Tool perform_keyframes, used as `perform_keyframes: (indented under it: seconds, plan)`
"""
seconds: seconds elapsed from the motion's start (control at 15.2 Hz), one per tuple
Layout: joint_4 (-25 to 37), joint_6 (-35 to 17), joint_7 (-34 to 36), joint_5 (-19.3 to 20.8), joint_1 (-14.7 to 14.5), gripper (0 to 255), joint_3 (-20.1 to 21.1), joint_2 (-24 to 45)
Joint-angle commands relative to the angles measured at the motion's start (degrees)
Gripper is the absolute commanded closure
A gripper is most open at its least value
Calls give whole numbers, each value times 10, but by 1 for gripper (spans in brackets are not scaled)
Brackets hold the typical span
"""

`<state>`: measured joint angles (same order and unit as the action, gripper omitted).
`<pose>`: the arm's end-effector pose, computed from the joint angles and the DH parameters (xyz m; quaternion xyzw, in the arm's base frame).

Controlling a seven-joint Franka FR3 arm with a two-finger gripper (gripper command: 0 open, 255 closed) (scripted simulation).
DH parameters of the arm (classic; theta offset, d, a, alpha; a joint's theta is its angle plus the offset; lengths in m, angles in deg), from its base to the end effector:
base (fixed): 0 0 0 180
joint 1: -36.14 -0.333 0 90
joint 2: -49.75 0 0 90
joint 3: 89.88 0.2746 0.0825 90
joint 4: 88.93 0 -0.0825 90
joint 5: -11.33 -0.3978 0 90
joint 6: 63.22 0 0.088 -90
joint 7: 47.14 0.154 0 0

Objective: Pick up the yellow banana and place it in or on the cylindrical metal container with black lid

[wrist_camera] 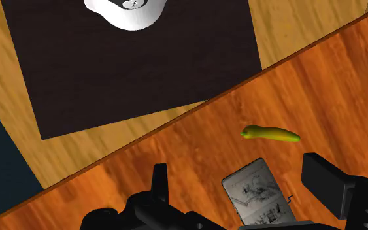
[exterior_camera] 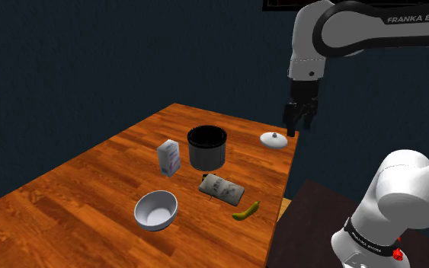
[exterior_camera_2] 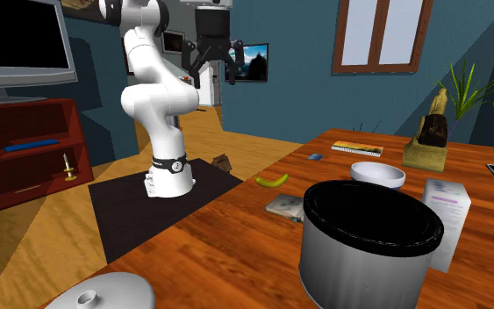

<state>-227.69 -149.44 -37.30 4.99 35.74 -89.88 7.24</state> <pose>0.3395 0.0200 0.4639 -0.9912 0.0830 0.0919 0.0473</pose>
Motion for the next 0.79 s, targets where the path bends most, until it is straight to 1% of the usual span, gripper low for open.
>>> perform_keyframes:
  seconds: [0.0,0.4,0.73]
  plan:
    - [0,0,0,0,0,0,0,0]
    - [-96,-149,-156,2,-63,0,-12,21]
    - [-158,-282,-285,-4,-119,0,-21,63]
